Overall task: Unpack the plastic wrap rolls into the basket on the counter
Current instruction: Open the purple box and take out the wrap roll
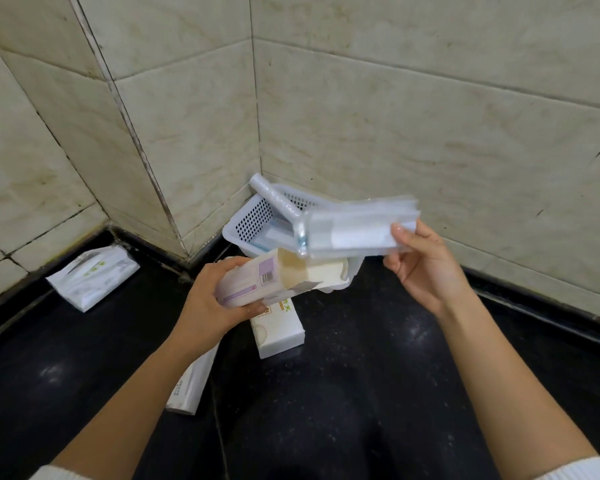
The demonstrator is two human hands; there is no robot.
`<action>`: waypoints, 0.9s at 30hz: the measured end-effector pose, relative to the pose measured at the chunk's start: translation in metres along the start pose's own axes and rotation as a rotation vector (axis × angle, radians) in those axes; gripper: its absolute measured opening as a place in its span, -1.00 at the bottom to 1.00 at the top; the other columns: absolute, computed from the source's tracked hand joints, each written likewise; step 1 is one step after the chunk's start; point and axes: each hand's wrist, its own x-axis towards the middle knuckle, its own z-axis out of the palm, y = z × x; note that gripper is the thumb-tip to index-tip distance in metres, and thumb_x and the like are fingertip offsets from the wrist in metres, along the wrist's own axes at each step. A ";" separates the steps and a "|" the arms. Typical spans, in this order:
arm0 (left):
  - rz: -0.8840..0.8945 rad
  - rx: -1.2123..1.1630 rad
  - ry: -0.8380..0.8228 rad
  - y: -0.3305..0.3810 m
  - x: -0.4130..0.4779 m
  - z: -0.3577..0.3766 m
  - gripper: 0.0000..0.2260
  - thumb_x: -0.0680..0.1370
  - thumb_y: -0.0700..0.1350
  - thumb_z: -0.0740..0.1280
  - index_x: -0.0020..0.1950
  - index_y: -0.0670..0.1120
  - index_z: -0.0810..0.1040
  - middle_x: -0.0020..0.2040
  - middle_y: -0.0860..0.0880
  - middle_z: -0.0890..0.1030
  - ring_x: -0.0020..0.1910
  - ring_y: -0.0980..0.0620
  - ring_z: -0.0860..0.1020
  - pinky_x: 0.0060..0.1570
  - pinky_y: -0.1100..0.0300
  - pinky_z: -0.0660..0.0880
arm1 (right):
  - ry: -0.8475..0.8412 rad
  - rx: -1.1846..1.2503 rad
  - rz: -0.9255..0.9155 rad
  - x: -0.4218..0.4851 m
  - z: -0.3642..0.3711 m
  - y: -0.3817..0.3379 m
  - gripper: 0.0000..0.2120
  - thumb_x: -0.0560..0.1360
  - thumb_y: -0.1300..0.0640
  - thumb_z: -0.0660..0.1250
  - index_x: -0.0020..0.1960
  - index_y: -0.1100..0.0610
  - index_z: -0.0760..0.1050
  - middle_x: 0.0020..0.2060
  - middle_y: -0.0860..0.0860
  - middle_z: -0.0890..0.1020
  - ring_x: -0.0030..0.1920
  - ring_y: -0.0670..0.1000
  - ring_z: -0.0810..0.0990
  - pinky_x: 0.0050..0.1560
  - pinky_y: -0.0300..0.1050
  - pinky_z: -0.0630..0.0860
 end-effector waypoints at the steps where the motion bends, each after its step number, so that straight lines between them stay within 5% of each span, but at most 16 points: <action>1: -0.004 -0.020 -0.029 0.003 -0.001 0.005 -0.37 0.24 0.02 0.62 0.23 0.27 0.47 0.19 0.18 0.47 0.23 0.22 0.44 0.15 0.21 0.42 | 0.022 0.063 -0.008 -0.001 -0.003 -0.002 -0.85 0.45 0.21 0.35 0.01 0.10 0.59 -0.15 -0.02 0.67 -0.37 -0.13 0.55 -0.43 -0.33 0.47; 6: -0.007 -0.060 -0.366 0.022 -0.007 0.056 -0.40 0.26 0.07 0.53 0.24 0.34 0.42 0.24 0.19 0.50 0.25 0.26 0.44 0.26 0.19 0.39 | 0.113 0.175 -0.055 -0.005 -0.020 -0.018 -0.91 0.46 0.21 0.31 -0.06 0.08 0.56 -0.28 -0.06 0.64 -0.49 -0.15 0.46 -0.45 -0.35 0.40; 10: -0.039 0.279 -0.829 0.033 -0.010 0.111 -0.39 0.30 0.11 0.37 0.31 0.40 0.28 0.16 0.12 0.47 0.18 0.12 0.46 0.24 0.11 0.42 | 0.240 0.140 -0.006 -0.009 -0.039 -0.025 -0.91 0.49 0.24 0.31 -0.07 0.07 0.50 -0.34 -0.08 0.63 -0.51 -0.14 0.46 -0.47 -0.35 0.42; 14: 0.001 0.598 -0.801 0.038 -0.021 0.170 -0.27 0.43 0.08 0.32 0.52 0.18 0.02 0.25 -0.08 0.34 0.25 -0.13 0.32 0.22 -0.04 0.42 | 0.338 0.147 0.090 -0.013 -0.053 -0.014 -0.92 0.50 0.25 0.32 -0.08 0.08 0.49 -0.40 -0.07 0.62 -0.52 -0.15 0.52 -0.49 -0.34 0.47; 20: -0.067 0.565 -0.977 0.028 -0.046 0.213 -0.25 0.50 0.09 0.29 0.57 0.08 -0.06 0.40 -0.11 0.25 0.38 -0.15 0.21 0.36 -0.04 0.33 | 0.412 0.096 0.202 -0.010 -0.066 0.011 -0.92 0.50 0.20 0.36 -0.01 0.10 0.53 -0.36 -0.05 0.64 -0.50 -0.14 0.54 -0.48 -0.32 0.50; 23: -0.034 0.531 -0.854 0.023 -0.023 0.193 -0.35 0.48 0.16 0.28 0.53 0.08 0.16 0.40 -0.03 0.30 0.38 -0.07 0.23 0.36 -0.02 0.34 | 0.476 0.027 0.259 -0.002 -0.071 0.019 -0.86 0.48 0.17 0.39 0.03 0.09 0.54 -0.32 -0.05 0.61 -0.48 -0.14 0.51 -0.48 -0.31 0.48; 27: 0.051 0.469 -0.332 0.012 0.044 0.135 -0.57 0.52 0.05 0.30 0.37 -0.01 0.43 0.29 -0.04 0.43 0.30 -0.02 0.35 0.26 0.10 0.36 | 0.566 -0.081 0.293 0.023 -0.068 0.028 -0.86 0.45 0.16 0.40 0.00 0.11 0.56 -0.34 -0.04 0.57 -0.44 -0.12 0.46 -0.43 -0.26 0.41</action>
